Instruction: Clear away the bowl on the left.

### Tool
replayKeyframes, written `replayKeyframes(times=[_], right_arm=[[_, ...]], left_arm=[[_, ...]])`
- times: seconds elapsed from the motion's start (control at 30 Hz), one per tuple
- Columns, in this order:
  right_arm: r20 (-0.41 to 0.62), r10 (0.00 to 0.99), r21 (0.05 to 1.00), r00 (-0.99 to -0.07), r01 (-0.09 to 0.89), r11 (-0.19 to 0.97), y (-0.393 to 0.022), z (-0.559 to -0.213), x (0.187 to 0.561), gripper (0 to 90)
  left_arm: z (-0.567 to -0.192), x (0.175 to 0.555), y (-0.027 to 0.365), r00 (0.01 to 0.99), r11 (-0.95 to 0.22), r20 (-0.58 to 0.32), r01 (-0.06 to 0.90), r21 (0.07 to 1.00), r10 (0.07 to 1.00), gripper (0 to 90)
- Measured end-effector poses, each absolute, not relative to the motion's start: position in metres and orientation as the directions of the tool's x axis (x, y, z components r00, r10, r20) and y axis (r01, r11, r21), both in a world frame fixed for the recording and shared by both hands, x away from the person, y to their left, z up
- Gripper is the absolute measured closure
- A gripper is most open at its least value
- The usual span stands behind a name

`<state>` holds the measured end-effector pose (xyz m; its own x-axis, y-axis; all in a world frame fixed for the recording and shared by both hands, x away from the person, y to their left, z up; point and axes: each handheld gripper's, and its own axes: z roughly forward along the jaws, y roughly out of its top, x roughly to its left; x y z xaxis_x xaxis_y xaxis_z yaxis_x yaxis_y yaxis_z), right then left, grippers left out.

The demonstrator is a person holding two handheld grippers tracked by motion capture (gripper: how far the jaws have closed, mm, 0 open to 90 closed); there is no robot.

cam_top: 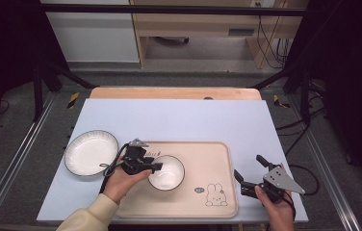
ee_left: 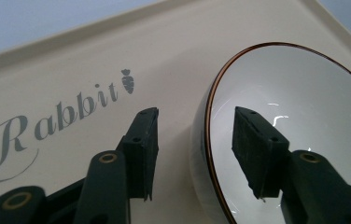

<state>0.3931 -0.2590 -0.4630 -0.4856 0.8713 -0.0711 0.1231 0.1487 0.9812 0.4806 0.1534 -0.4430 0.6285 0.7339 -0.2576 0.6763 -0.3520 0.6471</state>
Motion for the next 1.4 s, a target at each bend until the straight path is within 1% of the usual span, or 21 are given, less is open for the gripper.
replayKeyframes(times=[0.27, 0.63, 0.87, 1.03, 1.4], right_arm=[[-0.07, 0.871, 0.981, -0.486, 0.125, 0.148, -0.259, -0.463, 0.393, 6.2], [-0.069, 0.871, 0.981, -0.487, 0.127, 0.149, -0.258, -0.463, 0.393, 6.2], [-0.067, 0.871, 0.981, -0.487, 0.128, 0.148, -0.258, -0.463, 0.393, 6.1], [-0.068, 0.87, 0.981, -0.488, 0.127, 0.147, -0.258, -0.463, 0.393, 6.1], [-0.068, 0.87, 0.982, -0.488, 0.121, 0.144, -0.258, -0.463, 0.393, 6.0]], left_arm=[[-0.441, 0.48, 0.154, 0.632, -0.338, -0.257, 0.663, 0.668, 0.731, 36.9], [-0.435, 0.477, 0.158, 0.645, -0.323, -0.243, 0.628, 0.708, 0.724, 25.3], [-0.432, 0.476, 0.157, 0.679, -0.334, -0.219, 0.584, 0.74, 0.701, 14.2], [-0.427, 0.473, 0.157, 0.705, -0.324, -0.196, 0.531, 0.783, 0.682, 11.9], [-0.42, 0.469, 0.162, 0.738, -0.284, -0.189, 0.465, 0.838, 0.648, 11.2]])
